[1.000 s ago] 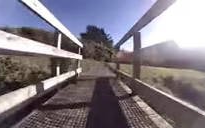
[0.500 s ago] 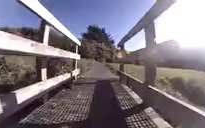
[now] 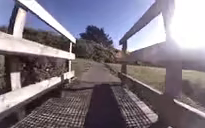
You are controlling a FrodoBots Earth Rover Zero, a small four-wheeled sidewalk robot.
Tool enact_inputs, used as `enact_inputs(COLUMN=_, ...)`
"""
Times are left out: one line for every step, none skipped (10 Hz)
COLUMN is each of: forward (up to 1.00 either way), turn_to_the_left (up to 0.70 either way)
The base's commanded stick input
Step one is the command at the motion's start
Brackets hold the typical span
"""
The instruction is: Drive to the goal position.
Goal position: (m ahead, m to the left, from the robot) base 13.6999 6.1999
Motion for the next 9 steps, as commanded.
enact_inputs(forward=1.00, turn_to_the_left=0.01)
enact_inputs(forward=1.00, turn_to_the_left=0.01)
enact_inputs(forward=1.00, turn_to_the_left=0.01)
enact_inputs(forward=1.00, turn_to_the_left=0.01)
enact_inputs(forward=1.00, turn_to_the_left=0.01)
enact_inputs(forward=1.00, turn_to_the_left=0.01)
enact_inputs(forward=1.00, turn_to_the_left=0.01)
enact_inputs(forward=1.00, turn_to_the_left=0.03)
enact_inputs(forward=1.00, turn_to_the_left=0.08)
